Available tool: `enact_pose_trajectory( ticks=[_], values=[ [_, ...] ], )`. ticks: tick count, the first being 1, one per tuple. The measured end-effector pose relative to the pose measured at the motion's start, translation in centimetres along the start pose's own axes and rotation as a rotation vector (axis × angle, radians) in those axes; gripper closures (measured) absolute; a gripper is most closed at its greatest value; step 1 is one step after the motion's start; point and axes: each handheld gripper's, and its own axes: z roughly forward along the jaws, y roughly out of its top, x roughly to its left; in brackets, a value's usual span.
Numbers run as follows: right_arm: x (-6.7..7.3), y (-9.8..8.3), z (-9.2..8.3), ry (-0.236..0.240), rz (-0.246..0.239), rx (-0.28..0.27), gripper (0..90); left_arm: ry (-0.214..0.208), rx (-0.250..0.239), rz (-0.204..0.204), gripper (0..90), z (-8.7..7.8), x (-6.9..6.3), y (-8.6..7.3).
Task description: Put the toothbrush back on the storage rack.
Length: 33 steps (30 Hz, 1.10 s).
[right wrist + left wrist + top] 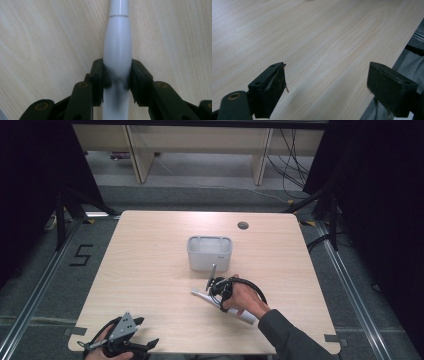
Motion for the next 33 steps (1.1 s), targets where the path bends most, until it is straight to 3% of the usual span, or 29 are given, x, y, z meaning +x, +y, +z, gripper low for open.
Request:
enact_pose_trajectory(
  ticks=[6,8,13,14,15,18,19,20,21,25,26,28,30,31,33],
  values=[
    [-0.2,-0.5,-0.3,-0.002,0.001,-0.014,66.7,0.001,0.0,0.001,14.7,0.0,0.0,0.0],
    [-0.1,-0.8,-0.7,-0.019,-0.008,-0.042,66.7,0.002,0.002,0.002,14.7,0.0,0.0,0.0],
    [-0.2,-1.2,-1.4,-0.008,0.008,-0.073,66.8,0.005,0.012,0.013,14.7,0.0,0.2,0.0],
    [-0.3,-1.5,-1.8,-0.007,0.009,-0.095,66.8,-0.005,0.003,-0.001,14.8,0.0,0.1,0.0],
    [-0.3,-1.6,-2.0,0.004,0.006,-0.114,66.8,0.003,0.019,0.02,14.8,-0.1,0.2,0.0],
    [-0.4,-2.0,-2.8,0.007,0.03,-0.142,66.8,-0.006,-0.007,-0.013,14.7,0.1,0.0,-0.1],
    [-0.4,-2.2,-3.1,0.005,0.033,-0.164,66.8,0.0,0.016,0.013,14.7,-0.1,0.2,0.0],
    [-0.8,-2.3,-3.4,-0.005,-0.009,-0.198,66.8,0.003,0.002,0.006,14.7,0.0,0.2,0.0],
    [-0.5,-2.5,-3.7,0.009,0.041,-0.201,66.8,0.001,0.007,0.018,14.7,0.0,0.3,0.0],
    [-1.0,-3.2,-5.0,0.01,0.049,-0.312,66.9,-0.007,0.012,0.015,14.7,0.0,0.2,0.0],
    [-1.0,-3.2,-5.0,0.01,0.049,-0.312,66.9,-0.007,0.012,0.015,14.7,0.0,0.2,0.0],
    [-1.2,-3.8,-5.8,0.011,0.063,-0.367,66.8,-0.009,0.02,0.026,14.7,0.0,0.3,0.0],
    [-1.2,-3.8,-5.9,0.015,0.058,-0.375,66.8,0.0,0.013,0.033,14.7,0.0,0.4,0.0],
    [-1.1,-3.9,-6.1,0.018,0.071,-0.391,66.8,0.0,0.016,0.013,14.7,0.0,0.2,0.0],
    [-1.2,-4.1,-6.7,0.012,0.058,-0.436,66.8,0.001,0.017,0.015,14.7,-0.1,0.2,0.0]
  ],
)
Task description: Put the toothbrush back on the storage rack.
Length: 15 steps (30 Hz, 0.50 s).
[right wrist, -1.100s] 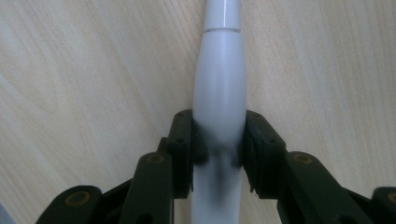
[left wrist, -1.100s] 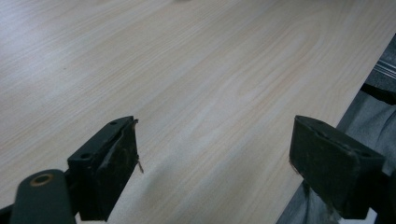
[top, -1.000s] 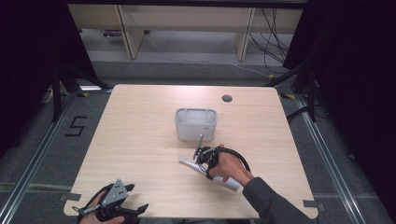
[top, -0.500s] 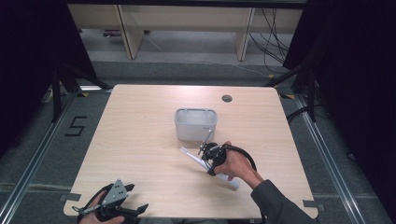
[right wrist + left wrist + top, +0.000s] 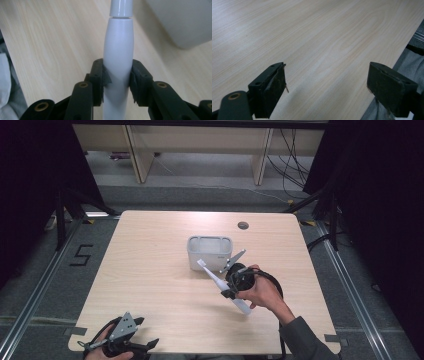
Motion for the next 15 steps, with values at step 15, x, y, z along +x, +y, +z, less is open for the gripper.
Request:
enact_pose_trajectory(
  ticks=[15],
  values=[
    [-0.9,-0.5,-3.4,0.01,0.078,-0.306,66.8,-0.006,-0.025,-0.021,14.7,0.2,-0.1,-0.1]
  ],
)
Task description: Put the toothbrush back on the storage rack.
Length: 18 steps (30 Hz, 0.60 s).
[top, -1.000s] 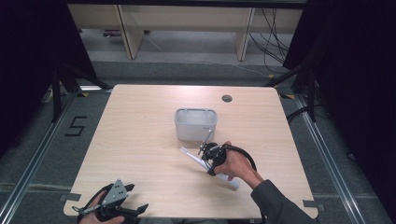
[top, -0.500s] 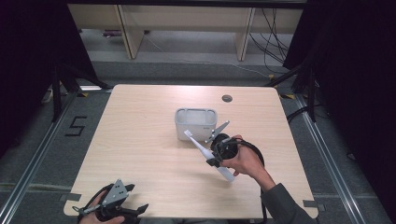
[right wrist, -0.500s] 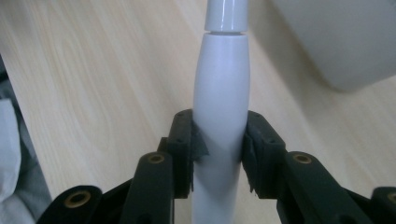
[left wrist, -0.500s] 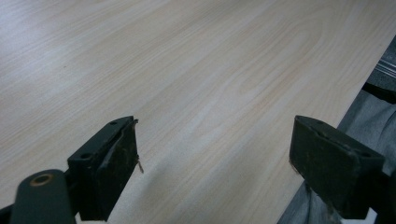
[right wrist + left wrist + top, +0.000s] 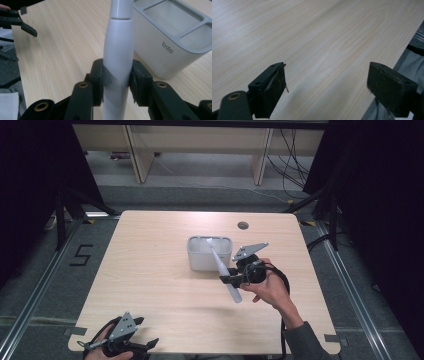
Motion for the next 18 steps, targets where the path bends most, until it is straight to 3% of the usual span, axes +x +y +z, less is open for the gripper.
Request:
enact_pose_trajectory(
  ticks=[3,6,7,10,18],
  values=[
    [-0.2,0.0,-0.1,0.004,-0.015,-0.026,66.8,0.005,0.005,0.017,14.7,-0.1,0.1,0.0],
    [-0.4,0.0,-0.3,-0.001,0.001,-0.044,66.8,0.005,0.008,0.02,14.7,-0.1,0.1,0.0],
    [-0.7,0.1,-0.3,-0.005,-0.008,-0.06,66.8,-0.001,-0.002,0.001,14.7,0.0,0.0,0.0],
    [-0.9,0.2,-0.5,-0.018,0.017,-0.093,66.8,0.007,0.002,0.016,14.7,-0.1,0.1,0.0],
    [-1.8,0.5,-1.1,-0.05,0.049,-0.166,66.8,0.005,-0.012,0.001,14.8,0.0,0.0,0.0]
  ],
)
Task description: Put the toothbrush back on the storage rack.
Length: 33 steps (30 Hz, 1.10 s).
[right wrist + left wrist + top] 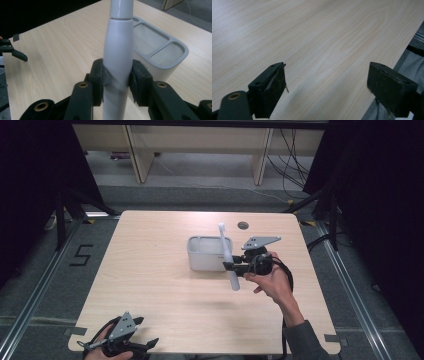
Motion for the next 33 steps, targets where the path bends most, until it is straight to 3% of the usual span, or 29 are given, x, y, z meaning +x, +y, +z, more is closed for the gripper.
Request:
enact_pose_trajectory(
  ticks=[8,9,10,12,13,14,15,18,20,23,24,27,28,30,33],
  values=[
    [-0.8,0.6,-0.5,-0.036,0.011,-0.062,66.7,0.0,0.005,0.003,14.7,0.0,0.0,0.0],
    [-0.8,0.6,-0.5,-0.036,0.011,-0.062,66.7,-0.003,0.017,0.019,14.7,-0.1,0.1,0.0],
    [-0.7,0.6,-0.5,-0.036,0.025,-0.063,66.8,0.001,0.004,0.004,14.7,0.0,0.0,0.0],
    [-1.1,0.8,-0.5,-0.055,0.005,-0.086,66.8,0.001,0.01,0.002,14.7,0.0,0.0,0.0],
    [-1.1,1.1,-0.6,-0.047,0.036,-0.092,66.8,-0.001,0.002,0.002,14.7,0.0,0.0,0.0],
    [-1.3,1.2,-0.6,-0.058,0.009,-0.099,66.8,-0.001,0.002,0.002,14.7,0.0,0.0,0.0],
    [-1.3,1.3,-0.6,-0.054,0.027,-0.107,66.8,-0.004,-0.006,0.0,14.7,0.1,0.0,0.0],
    [-1.4,1.6,-0.7,-0.069,0.011,-0.122,66.8,-0.004,-0.01,-0.012,14.7,0.0,-0.1,0.0],
    [-1.4,2.0,-0.7,-0.063,0.046,-0.146,66.7,-0.001,0.004,-0.006,14.7,-0.1,0.0,0.0],
    [-1.7,2.4,-0.8,-0.077,0.029,-0.15,66.8,-0.003,0.004,-0.006,14.7,0.1,0.0,0.0],
    [-1.8,2.7,-0.7,-0.08,0.028,-0.151,66.8,0.0,0.011,0.012,14.7,0.0,0.1,0.0],
    [-2.0,2.9,-0.8,-0.086,0.029,-0.162,66.7,-0.005,-0.002,-0.012,14.8,0.0,-0.1,0.0],
    [-2.2,3.2,-0.8,-0.088,0.029,-0.178,66.8,0.003,0.003,0.004,14.7,-0.1,0.1,0.0],
    [-2.3,3.3,-0.9,-0.088,0.032,-0.186,66.7,-0.002,-0.012,-0.012,14.7,0.0,-0.1,0.0],
    [-2.3,3.5,-1.0,-0.095,0.049,-0.185,66.7,-0.009,-0.005,0.0,14.8,0.0,0.0,0.0]
  ],
)
